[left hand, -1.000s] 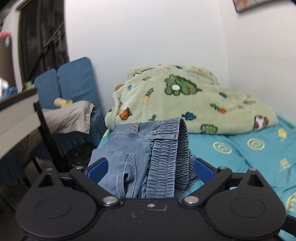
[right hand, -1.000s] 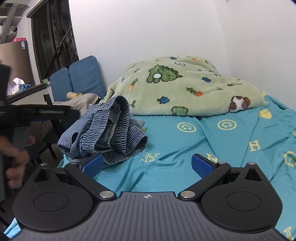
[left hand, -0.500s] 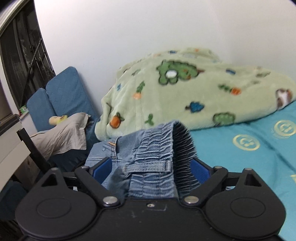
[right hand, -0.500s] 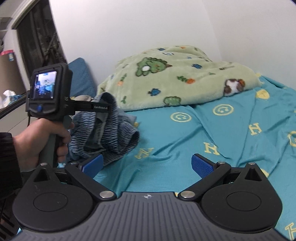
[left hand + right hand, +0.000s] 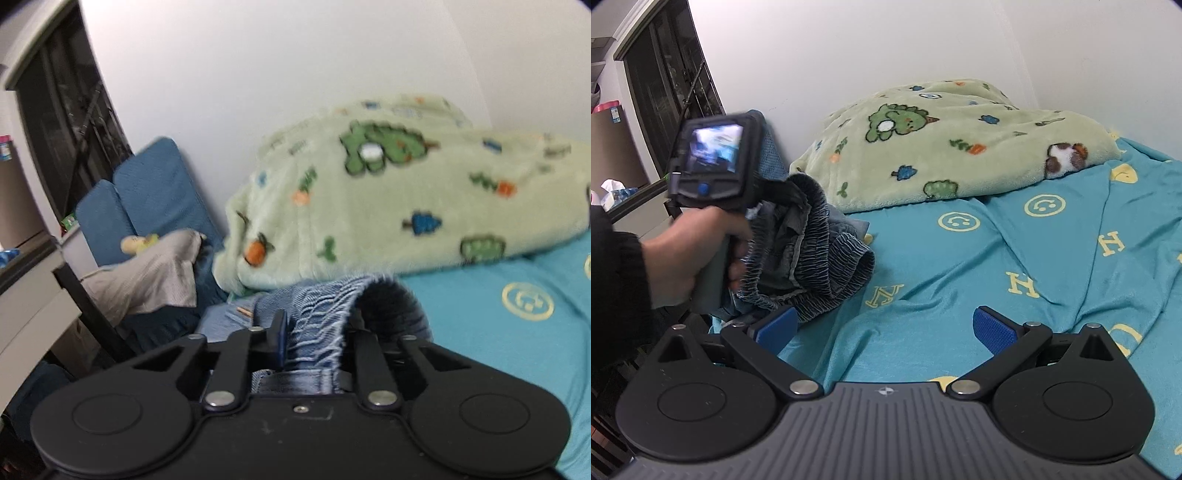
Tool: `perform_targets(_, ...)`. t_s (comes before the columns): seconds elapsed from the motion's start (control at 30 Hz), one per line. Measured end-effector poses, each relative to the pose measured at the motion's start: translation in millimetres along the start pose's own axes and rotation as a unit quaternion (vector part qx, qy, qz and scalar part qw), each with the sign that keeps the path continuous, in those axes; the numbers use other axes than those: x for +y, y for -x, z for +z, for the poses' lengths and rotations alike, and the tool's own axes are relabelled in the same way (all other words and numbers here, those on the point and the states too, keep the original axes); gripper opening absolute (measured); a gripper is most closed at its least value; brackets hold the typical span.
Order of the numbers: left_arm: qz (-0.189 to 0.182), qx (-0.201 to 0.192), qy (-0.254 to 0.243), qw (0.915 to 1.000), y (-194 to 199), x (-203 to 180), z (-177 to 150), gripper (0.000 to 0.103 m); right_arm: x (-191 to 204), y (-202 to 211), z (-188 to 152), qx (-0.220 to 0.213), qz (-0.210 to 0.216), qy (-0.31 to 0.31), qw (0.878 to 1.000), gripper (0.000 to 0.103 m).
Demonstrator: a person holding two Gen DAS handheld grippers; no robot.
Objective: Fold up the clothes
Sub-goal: 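Grasp the striped jeans cuff with the left gripper while the right gripper approaches the other cuff, then grasp the second striped cuff with the right gripper while the left gripper holds its cuff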
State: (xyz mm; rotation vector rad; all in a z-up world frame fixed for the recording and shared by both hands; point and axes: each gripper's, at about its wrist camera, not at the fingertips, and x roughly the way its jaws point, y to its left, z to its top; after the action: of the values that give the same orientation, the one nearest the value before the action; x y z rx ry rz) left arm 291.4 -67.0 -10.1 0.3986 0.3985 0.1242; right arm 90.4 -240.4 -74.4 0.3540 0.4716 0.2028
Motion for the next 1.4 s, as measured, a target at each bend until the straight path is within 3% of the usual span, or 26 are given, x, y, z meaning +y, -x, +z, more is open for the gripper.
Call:
perform_targets(0.27, -0.013, -0.030, 0.082, 0.9961, 78.9, 58.1, -11.3, 0.013, 6.3, 5.5, -1.2, -0.005, 0.005, 0.027, 1.000, 0.102)
perform_targets(0.43, -0.022, -0.022, 0.142, 0.9894, 130.1, 100.2, -39.1, 0.013, 13.1, 10.2, -1.5, -0.011, 0.010, 0.045, 0.999, 0.101)
perform_targets(0.63, -0.032, -0.001, 0.179, 0.9833, 165.0, 122.3, -77.3, 0.013, 19.3, 14.5, -2.9, -0.020, 0.020, 0.068, 0.997, 0.100)
perform_targets(0.83, -0.025, 0.027, 0.175, 0.9838, 159.4, 136.0, -115.8, 0.014, 30.8, 11.3, -9.3, -0.018, 0.024, 0.111, 0.993, 0.100)
perform_targets(1.03, -0.028, 0.033, 0.185, 0.9818, 157.4, 132.4, -123.6, 0.017, 30.5, -2.5, -8.8, -0.009, 0.029, 0.117, 0.993, 0.096)
perform_targets(1.4, -0.016, 0.028, 0.178, 0.9836, 156.1, 122.3, -128.0, 0.018, 13.6, -76.0, -11.6, 0.045, 0.013, 0.114, 0.992, 0.075)
